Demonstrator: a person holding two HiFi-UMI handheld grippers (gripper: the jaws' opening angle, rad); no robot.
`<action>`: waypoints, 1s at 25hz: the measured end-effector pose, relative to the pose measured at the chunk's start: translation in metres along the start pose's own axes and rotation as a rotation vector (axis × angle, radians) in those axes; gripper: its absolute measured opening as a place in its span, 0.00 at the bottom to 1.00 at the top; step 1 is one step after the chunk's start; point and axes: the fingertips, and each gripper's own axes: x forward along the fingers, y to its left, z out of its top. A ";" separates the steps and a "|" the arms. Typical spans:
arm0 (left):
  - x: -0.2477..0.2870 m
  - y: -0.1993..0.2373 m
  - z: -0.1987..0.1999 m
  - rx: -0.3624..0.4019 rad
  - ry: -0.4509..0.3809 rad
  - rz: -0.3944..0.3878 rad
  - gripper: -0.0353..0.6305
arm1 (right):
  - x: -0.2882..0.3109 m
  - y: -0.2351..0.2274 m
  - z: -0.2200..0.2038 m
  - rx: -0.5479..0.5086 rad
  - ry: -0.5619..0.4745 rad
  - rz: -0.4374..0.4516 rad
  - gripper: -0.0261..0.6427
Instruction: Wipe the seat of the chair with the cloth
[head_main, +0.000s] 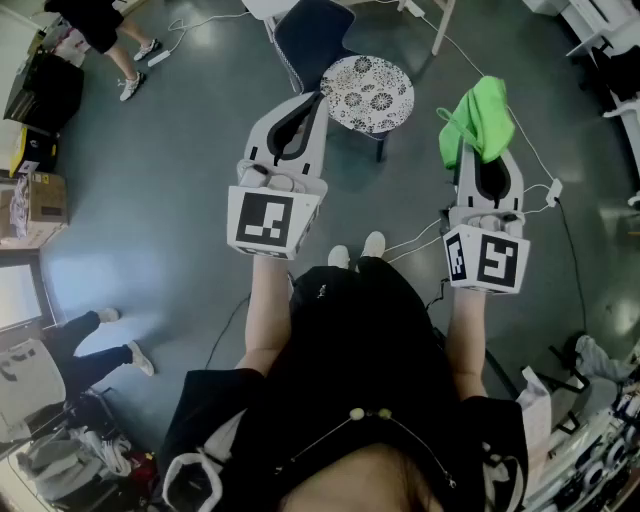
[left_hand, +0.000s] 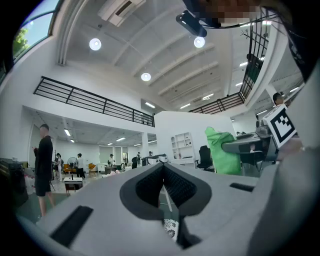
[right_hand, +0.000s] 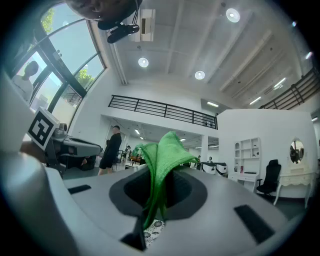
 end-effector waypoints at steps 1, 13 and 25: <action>-0.001 0.000 -0.001 -0.001 0.002 0.001 0.06 | 0.000 0.000 0.000 0.000 0.001 -0.001 0.11; -0.001 -0.002 0.005 -0.018 -0.010 0.003 0.06 | 0.000 0.000 -0.003 -0.005 0.007 -0.011 0.11; 0.005 0.023 -0.006 -0.031 -0.019 0.039 0.06 | 0.013 -0.010 -0.024 0.009 0.034 0.000 0.11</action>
